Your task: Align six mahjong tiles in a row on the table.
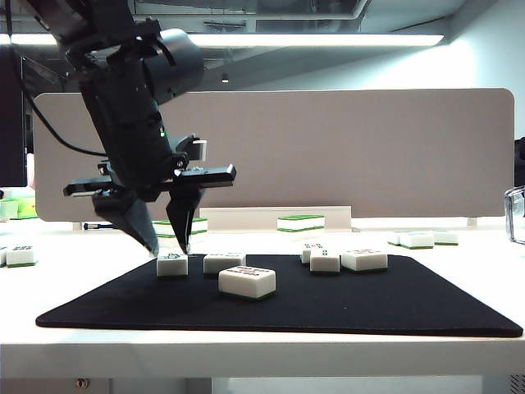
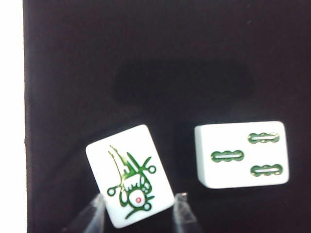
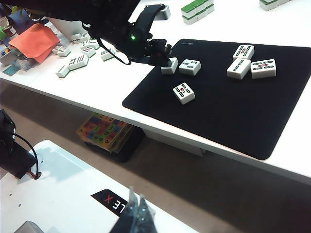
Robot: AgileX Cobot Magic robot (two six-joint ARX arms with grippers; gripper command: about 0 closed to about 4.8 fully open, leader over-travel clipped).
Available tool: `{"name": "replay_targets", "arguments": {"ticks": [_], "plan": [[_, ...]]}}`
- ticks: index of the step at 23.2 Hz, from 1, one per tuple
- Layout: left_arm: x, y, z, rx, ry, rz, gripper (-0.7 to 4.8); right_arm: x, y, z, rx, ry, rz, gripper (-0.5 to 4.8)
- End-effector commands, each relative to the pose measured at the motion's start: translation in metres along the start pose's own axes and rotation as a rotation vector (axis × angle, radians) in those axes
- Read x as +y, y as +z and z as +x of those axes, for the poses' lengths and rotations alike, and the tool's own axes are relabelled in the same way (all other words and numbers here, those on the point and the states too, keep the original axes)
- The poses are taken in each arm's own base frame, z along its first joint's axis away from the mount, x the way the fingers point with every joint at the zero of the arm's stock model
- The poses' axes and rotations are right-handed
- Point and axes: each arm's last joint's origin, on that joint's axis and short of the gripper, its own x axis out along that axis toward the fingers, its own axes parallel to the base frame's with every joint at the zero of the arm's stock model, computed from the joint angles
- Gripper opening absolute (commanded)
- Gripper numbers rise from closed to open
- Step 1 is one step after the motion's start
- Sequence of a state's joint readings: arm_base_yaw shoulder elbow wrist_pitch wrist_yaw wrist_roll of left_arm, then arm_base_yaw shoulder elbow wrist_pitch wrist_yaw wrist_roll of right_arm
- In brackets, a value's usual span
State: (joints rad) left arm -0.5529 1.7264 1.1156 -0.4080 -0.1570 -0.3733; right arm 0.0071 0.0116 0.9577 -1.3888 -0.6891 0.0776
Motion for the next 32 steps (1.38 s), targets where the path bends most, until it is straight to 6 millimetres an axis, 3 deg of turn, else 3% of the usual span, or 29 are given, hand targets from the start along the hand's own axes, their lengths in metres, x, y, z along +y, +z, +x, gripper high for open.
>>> {"name": "replay_targets", "arguments": {"ticks": [1, 3, 4, 6, 19, 32], "plan": [[-0.001, 0.001, -0.001, -0.008, -0.006, -0.006, 1.89, 0.001, -0.001, -0.002, -0.018, 0.004, -0.019, -0.01], [-0.001, 0.001, -0.001, -0.009, -0.006, -0.006, 2.03, 0.001, -0.001, -0.002, -0.018, 0.004, -0.019, -0.01], [-0.001, 0.001, -0.001, -0.008, -0.007, -0.006, 2.56, 0.001, -0.001, -0.002, -0.018, 0.004, -0.019, -0.01], [-0.001, 0.001, 0.000, -0.009, -0.006, -0.006, 2.92, 0.001, -0.001, -0.002, -0.018, 0.004, -0.019, -0.01], [-0.001, 0.001, 0.014, -0.027, 0.041, 0.001, 2.83, 0.001, -0.001, -0.002, -0.018, 0.004, -0.019, -0.01], [0.002, -0.001, 0.014, -0.018, 0.121, 0.099, 2.74, 0.001, -0.001, -0.002, -0.018, 0.004, -0.019, -0.01]]}}
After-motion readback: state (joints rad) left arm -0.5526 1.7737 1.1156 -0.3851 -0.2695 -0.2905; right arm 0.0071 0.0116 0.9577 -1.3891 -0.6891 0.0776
